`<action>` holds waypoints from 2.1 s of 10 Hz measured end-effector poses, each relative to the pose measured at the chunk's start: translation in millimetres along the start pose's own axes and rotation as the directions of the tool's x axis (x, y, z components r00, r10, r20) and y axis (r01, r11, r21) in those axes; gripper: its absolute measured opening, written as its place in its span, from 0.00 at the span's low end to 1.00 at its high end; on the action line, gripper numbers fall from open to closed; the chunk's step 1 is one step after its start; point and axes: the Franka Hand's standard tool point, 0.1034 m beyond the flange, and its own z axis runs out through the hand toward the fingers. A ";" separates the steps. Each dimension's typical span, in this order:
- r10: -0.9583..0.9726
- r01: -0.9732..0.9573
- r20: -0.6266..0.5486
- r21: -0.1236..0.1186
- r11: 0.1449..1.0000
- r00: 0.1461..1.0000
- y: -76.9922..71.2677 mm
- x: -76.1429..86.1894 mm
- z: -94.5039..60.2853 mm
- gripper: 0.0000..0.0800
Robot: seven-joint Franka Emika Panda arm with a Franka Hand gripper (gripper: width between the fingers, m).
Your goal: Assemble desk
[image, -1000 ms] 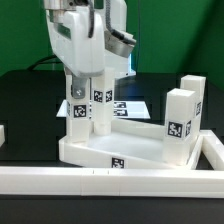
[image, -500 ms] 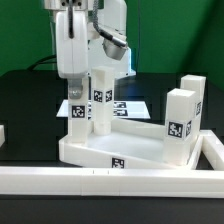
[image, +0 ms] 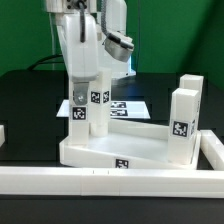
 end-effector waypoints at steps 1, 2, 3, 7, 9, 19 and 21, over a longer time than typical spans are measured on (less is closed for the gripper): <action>-0.092 0.092 0.000 0.000 0.996 0.996 0.2 0.4 0.0 0.81; -0.167 0.167 0.000 0.000 0.986 0.986 0.3 0.7 0.1 0.81; -0.242 0.242 0.000 0.000 0.970 0.970 0.3 0.8 0.1 0.81; -0.632 0.631 -0.012 -0.040 0.774 0.775 0.0 -0.8 0.2 0.81; -0.747 0.747 -0.006 -0.043 0.664 0.664 -0.7 -2.2 0.1 0.81; -0.989 0.988 0.028 -0.062 0.140 0.142 -0.3 -2.2 1.2 0.52; -0.989 0.988 0.028 -0.062 0.141 0.143 -0.1 -1.9 1.1 0.36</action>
Offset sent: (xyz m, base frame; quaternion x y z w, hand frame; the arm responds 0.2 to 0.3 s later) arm 0.0000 0.0000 0.0000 0.0000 0.0000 -0.1938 0.9810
